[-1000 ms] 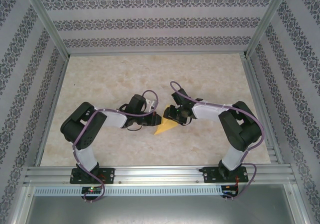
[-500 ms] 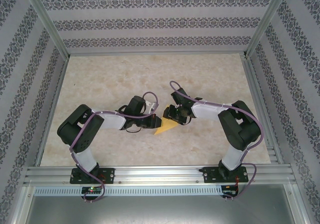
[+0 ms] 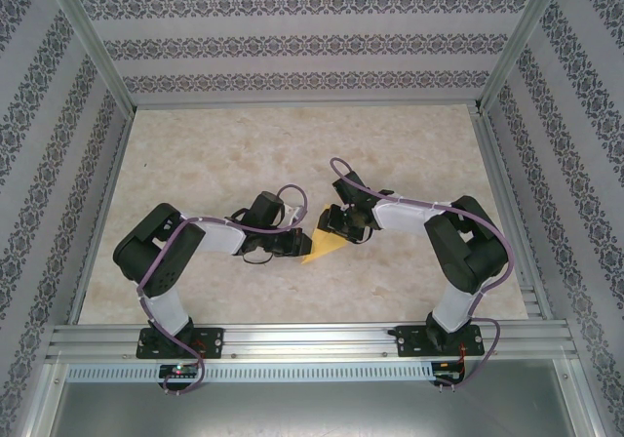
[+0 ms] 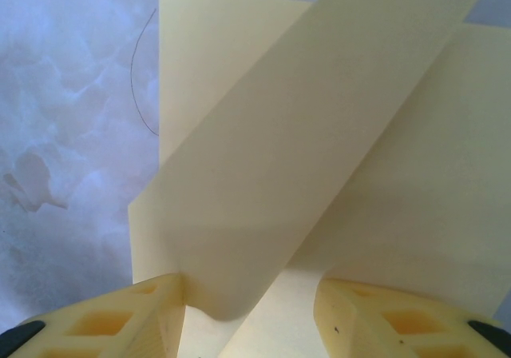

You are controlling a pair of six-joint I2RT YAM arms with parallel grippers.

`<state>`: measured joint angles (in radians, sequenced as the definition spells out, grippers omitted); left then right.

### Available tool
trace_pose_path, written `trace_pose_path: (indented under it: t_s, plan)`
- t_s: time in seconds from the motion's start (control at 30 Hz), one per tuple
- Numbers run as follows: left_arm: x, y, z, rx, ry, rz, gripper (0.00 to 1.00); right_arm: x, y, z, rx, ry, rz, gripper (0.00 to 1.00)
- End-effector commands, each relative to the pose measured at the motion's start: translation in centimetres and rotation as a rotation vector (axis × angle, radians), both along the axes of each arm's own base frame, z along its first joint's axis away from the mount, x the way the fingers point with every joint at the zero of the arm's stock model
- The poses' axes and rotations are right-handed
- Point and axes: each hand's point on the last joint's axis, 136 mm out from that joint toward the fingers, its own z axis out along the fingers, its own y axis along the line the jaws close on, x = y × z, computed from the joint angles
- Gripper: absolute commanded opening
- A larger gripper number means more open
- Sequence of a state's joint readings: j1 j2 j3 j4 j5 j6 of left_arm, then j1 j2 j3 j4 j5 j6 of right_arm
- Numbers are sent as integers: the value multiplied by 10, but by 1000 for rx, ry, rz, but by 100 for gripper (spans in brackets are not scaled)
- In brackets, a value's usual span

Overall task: Fold a paper plane with a square sheet of paper (pick it up from the middle)
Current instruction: Fourth fold the wing at the center of the table.

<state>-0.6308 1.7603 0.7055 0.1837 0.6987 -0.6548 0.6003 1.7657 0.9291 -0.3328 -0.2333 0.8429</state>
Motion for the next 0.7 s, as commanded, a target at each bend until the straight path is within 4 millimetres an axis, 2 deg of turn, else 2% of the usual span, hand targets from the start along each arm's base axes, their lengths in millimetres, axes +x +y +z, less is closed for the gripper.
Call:
trace_pose_path:
  t_s: [0.0,0.2,0.5,0.67]
  plan:
    - [-12,5,-14,39,28,-24,10,-63,-49,-71,-247,249,7,51]
    - [-9,7,-11,50,7,-16,10,-66,-52,-75,-273,268,8,49]
    - [6,4,22,-1,-95,29,10,-68,-52,-78,-292,280,11,49]
    - [4,-4,29,-46,-89,16,11,-69,-52,-79,-296,283,11,48]
